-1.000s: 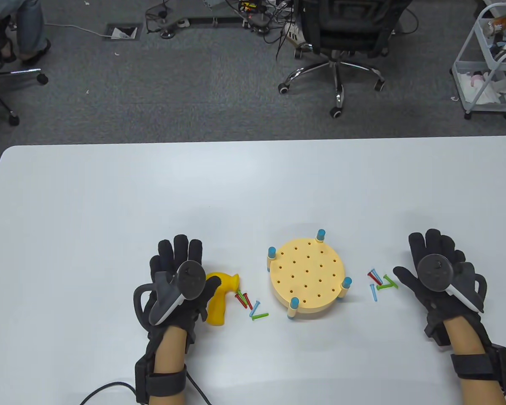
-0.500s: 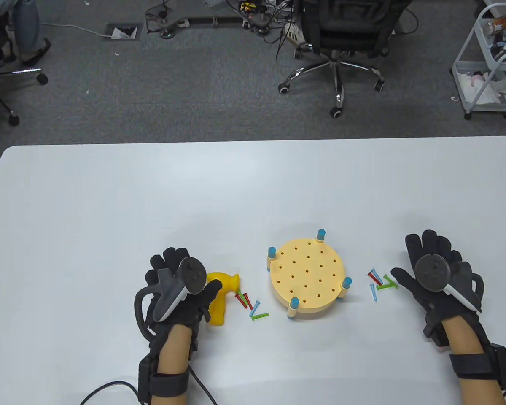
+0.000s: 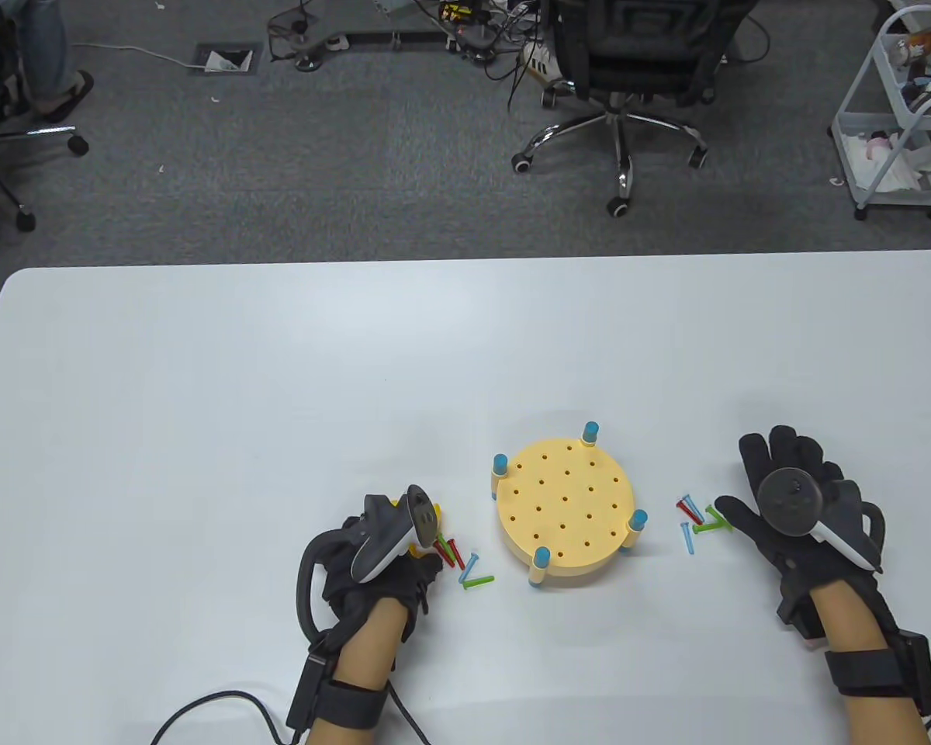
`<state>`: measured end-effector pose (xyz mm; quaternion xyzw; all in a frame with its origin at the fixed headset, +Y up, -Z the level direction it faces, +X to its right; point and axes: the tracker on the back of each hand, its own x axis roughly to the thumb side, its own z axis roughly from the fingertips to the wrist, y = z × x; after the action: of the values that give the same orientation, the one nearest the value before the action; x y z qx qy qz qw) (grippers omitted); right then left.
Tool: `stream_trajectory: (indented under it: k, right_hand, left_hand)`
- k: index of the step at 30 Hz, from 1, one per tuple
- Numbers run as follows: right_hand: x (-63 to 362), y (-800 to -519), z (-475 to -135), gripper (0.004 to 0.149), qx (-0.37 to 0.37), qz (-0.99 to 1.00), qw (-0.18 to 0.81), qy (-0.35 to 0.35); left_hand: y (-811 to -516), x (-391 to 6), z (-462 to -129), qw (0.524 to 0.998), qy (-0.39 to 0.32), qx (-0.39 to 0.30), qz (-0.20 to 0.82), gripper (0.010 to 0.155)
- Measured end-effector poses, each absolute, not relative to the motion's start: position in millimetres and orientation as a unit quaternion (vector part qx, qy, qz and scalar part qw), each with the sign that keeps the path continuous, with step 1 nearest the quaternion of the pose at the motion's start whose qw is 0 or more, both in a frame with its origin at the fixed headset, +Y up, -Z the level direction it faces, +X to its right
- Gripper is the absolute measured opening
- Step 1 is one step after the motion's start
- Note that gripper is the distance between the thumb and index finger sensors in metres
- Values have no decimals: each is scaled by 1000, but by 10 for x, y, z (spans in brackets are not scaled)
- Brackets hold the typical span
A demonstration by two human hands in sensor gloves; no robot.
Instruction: Hammer toy nails into tap bench
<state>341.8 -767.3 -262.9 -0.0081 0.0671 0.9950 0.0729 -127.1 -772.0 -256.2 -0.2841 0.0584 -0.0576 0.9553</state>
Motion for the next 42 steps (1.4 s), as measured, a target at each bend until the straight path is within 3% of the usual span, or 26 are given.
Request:
stream_trajectory:
  k: [3,13,20,24,26,29,33,42]
  right_hand:
    - [3415,-7678,-2630,87,-7,995,73,68]
    - [3405,-7695,-2633,87,-5,994,77,72]
    - [3323,-7745,-2649,84,3,994,78,72]
    - [3252,-7741,-2656,77,3,996,72,46]
    - [3213,-7725,-2655,72,4,997,64,31]
    - [3165,-7705,-2653,65,0,999,32,18]
    - [3095,-7700,-2649,57,-3,1000,-5,7]
    - [3008,-7739,-2714,52,-9,999,-28,23]
  left_hand:
    - [-7728,-1262,-2612,964,73,-232,-109,71]
    - [-7670,-1421,-2683,978,73,-181,-67,65]
    - [-7481,-1770,-2668,983,96,-115,107,53]
    - [-7258,-1844,-2603,976,67,-34,204,52]
    - [-7094,-1816,-2531,973,46,43,221,52]
    - [-6938,-1736,-2436,970,31,124,208,52]
    - [-6840,-1544,-2351,975,-7,163,149,53]
    - [-6903,-1310,-2346,986,-50,137,85,54]
